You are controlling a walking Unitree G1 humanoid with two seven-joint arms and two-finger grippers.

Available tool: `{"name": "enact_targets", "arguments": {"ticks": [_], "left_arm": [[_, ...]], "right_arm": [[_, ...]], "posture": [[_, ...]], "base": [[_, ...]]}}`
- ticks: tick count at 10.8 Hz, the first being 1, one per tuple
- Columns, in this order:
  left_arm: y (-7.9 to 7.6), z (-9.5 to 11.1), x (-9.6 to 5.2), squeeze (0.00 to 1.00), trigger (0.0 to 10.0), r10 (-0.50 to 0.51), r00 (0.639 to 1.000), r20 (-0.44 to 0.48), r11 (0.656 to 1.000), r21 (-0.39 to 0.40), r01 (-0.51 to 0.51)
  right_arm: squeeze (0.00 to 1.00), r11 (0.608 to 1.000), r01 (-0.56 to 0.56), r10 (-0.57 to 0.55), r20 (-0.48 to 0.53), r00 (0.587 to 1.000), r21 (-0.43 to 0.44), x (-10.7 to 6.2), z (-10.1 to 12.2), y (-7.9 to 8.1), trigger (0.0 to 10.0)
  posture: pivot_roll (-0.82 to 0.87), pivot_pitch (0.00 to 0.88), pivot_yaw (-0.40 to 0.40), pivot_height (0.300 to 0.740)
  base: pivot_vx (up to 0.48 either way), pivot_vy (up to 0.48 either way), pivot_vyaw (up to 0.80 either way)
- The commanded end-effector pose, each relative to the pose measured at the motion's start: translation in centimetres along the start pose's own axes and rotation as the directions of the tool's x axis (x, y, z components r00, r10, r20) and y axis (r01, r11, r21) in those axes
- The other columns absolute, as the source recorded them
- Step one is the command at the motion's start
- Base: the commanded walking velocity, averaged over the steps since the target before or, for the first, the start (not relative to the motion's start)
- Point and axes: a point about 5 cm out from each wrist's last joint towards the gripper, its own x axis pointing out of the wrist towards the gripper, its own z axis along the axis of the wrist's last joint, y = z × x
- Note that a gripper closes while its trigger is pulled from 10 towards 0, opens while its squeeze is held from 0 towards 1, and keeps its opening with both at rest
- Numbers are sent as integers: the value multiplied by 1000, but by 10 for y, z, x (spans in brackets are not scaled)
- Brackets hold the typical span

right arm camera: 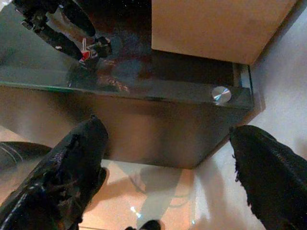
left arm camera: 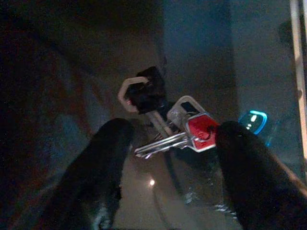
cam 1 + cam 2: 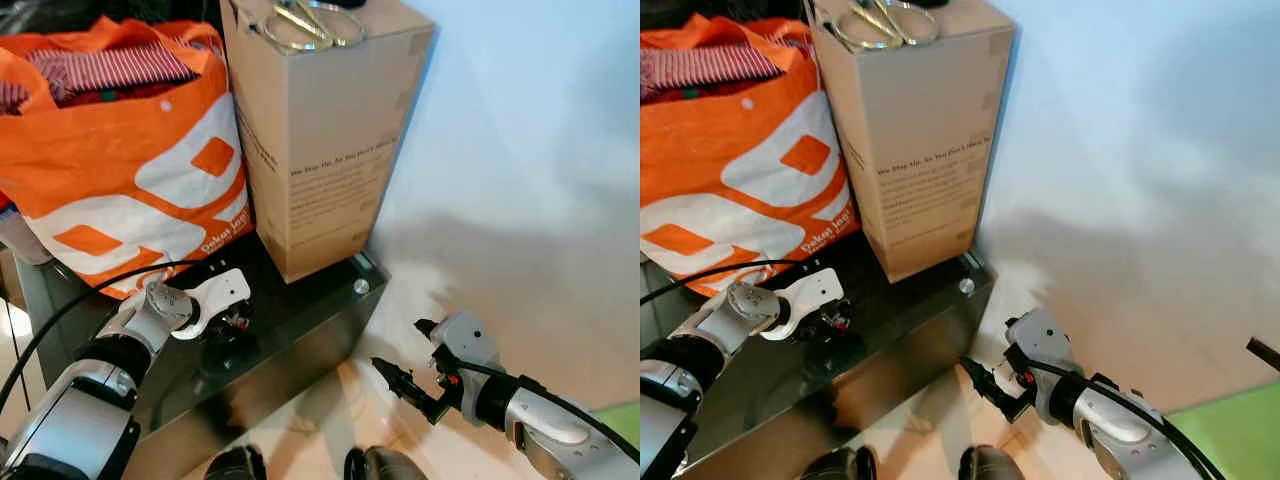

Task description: Hang keys on a hook

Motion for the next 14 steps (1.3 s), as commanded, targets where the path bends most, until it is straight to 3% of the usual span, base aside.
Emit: {"name": "enact_targets", "arguments": {"ticks": [1, 6, 9, 14], "left_arm": [[1, -2, -1, 0, 235, -4, 1000, -30, 999, 51, 5], [2, -3, 0, 0, 0, -16, 997, -81, 991, 128, 27], [3, -5, -1, 0, 0, -28, 995, -91, 991, 127, 39], [12, -3, -10, 0, 0, -43, 999, -27, 996, 72, 45]], "right_arm": [[0, 1000, -26, 26, -12, 1000, 3, -3, -1, 4, 10000], [0, 990, -134, 132, -46, 990, -32, -11, -2, 13, 10000], [0, 989, -140, 138, -53, 989, -36, -13, -2, 12, 10000], [0, 990, -133, 131, -45, 990, -38, -11, 0, 11, 10000]], "posture": [[-228, 169, -37, 732], [-241, 174, -32, 732], [-241, 176, -28, 732], [-234, 179, -4, 732]], "base": [[0, 0, 0], [0, 0, 0], [0, 0, 0], [0, 0, 0]]}}
